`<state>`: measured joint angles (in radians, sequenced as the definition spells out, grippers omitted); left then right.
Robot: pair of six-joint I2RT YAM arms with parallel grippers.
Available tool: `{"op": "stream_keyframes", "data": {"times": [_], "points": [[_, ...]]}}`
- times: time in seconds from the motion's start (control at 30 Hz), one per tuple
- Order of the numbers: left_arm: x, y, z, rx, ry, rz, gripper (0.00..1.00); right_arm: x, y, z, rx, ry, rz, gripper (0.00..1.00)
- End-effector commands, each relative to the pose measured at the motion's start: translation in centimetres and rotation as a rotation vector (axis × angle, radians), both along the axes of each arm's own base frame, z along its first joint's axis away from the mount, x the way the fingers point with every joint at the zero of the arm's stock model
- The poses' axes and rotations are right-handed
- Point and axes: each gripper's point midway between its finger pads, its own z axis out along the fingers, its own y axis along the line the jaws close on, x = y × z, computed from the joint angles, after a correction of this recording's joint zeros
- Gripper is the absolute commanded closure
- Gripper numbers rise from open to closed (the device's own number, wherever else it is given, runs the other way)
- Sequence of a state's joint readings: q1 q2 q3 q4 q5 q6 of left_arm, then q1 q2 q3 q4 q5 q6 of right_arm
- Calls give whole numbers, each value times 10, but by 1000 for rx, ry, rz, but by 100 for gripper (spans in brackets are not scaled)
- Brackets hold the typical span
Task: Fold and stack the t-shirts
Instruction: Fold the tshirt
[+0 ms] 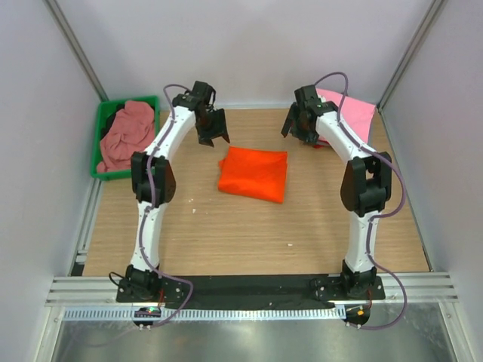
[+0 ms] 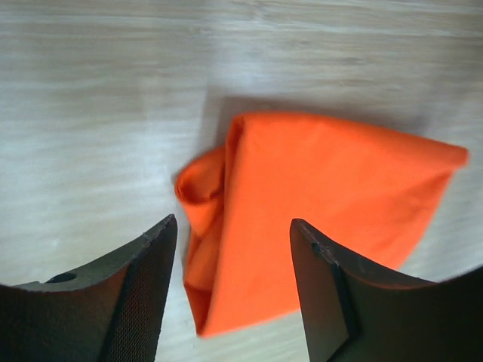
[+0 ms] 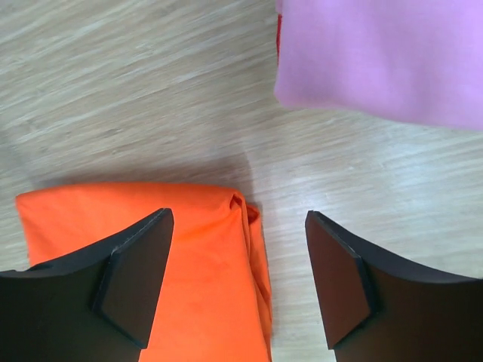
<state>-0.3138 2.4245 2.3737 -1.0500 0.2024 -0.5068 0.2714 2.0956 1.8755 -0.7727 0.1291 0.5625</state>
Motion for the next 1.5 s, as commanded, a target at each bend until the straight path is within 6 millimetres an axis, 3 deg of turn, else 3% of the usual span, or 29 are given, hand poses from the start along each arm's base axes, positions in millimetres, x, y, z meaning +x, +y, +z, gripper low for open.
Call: {"op": "stream_keyframes", "data": {"times": [0.0, 0.03, 0.07, 0.13, 0.17, 0.2, 0.23, 0.27, 0.3, 0.37, 0.4, 0.43, 0.47, 0.5, 0.7, 0.83, 1.13, 1.23, 1.33, 1.43, 1.47], "points": [[-9, -2, 104, -82, -203, -12, 37, -8, -14, 66, -43, -111, -22, 23], [-20, 1, 119, -77, -222, -17, 38, -14, -12, 83, -31, -148, -13, 23], [-26, 1, 123, -56, -234, -25, 39, -26, -9, 78, -20, -135, 5, 24], [-45, 2, 132, -44, -260, -47, 41, -46, 9, 90, 54, -199, 74, 28], [-54, -1, 135, -48, -266, -59, 44, -58, 33, 92, 166, -199, 162, 31], [-62, -3, 135, -63, -258, -70, 45, -67, 48, 93, 227, -210, 218, 42], [-76, -1, 115, -62, -199, -65, 46, -72, 70, 104, 310, -258, 284, 47], [-81, -3, 130, -97, -246, -62, 50, -93, 89, 95, 405, -211, 367, 51], [-95, -4, 105, -109, -181, -51, 53, -101, 104, 93, 469, -194, 413, 62], [-100, -12, 113, -163, -243, -60, 57, -114, 135, 79, 544, -158, 504, 75], [-110, -14, 93, -169, -200, -61, 58, -121, 147, 76, 575, -135, 554, 80], [-109, -19, 91, -188, -214, -68, 60, -122, 156, 76, 573, -125, 577, 85], [-112, -23, 86, -202, -202, -81, 63, -128, 169, 62, 559, -86, 602, 92], [-115, -27, 72, -207, -168, -93, 64, -126, 171, 56, 540, -81, 597, 93], [-117, -49, 43, -228, -117, -147, 69, -122, 174, -1, 523, 2, 573, 98], [-115, -54, 15, -219, -73, -151, 71, -129, 154, -53, 427, 70, 516, 99], [-130, -33, -80, -92, 62, -108, 77, -170, 126, -125, 398, 187, 444, 99], [-135, -26, -93, -56, 86, -93, 80, -175, 126, -128, 411, 189, 442, 99], [-134, -15, -81, -6, 49, -65, 80, -172, 129, -118, 419, 182, 455, 98], [-128, 3, -55, 84, -8, -43, 68, -167, 133, -97, 422, 162, 479, 86], [-120, 5, -40, 101, -46, -48, 59, -166, 134, -89, 423, 152, 490, 69]]}}
